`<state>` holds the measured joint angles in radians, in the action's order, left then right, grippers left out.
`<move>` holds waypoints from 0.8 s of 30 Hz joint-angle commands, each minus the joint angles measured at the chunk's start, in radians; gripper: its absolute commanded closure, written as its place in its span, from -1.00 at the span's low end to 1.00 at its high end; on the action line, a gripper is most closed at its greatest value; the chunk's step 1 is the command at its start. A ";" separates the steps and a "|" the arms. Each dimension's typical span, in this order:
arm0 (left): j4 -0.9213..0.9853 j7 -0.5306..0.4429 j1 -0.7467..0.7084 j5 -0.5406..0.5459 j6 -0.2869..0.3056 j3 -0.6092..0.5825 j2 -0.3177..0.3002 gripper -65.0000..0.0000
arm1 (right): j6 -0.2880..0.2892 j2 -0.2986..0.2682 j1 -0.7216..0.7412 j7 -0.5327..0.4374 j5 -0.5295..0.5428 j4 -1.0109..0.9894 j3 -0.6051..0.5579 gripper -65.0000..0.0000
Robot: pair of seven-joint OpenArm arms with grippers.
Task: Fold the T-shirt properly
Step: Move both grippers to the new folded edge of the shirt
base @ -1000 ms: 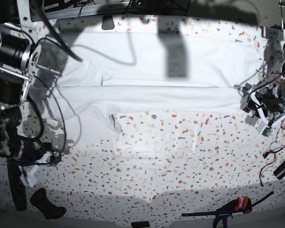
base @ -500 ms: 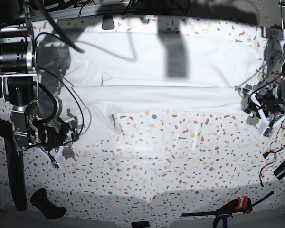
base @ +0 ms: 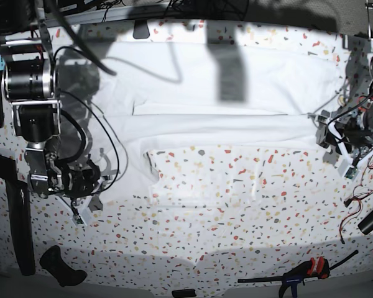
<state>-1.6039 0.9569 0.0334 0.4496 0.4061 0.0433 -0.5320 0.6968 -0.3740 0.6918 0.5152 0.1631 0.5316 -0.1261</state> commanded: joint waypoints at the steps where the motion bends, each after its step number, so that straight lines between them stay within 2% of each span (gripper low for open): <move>1: -0.014 -0.011 0.016 0.007 -0.003 0.008 -0.019 0.11 | 0.001 -0.005 0.017 0.017 -0.008 0.003 0.000 1.00; 6: -0.014 -0.047 0.016 0.006 -0.003 0.008 -0.019 -0.14 | 0.001 -0.005 0.017 0.017 -0.007 0.003 0.000 1.00; 10: -0.014 -0.122 0.016 -0.005 -0.002 0.008 -0.016 -0.14 | 0.001 -0.005 0.017 0.017 -0.007 0.003 0.000 1.00; 24: -0.011 -0.128 -0.006 -0.004 0.002 0.005 -0.011 -0.14 | 0.001 -0.005 0.017 0.021 -0.007 0.003 0.000 1.00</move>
<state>-1.6039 0.8471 0.0128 0.4416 0.4076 0.0429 -0.5282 0.6968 -0.3740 0.6922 0.5163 0.1631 0.5316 -0.1261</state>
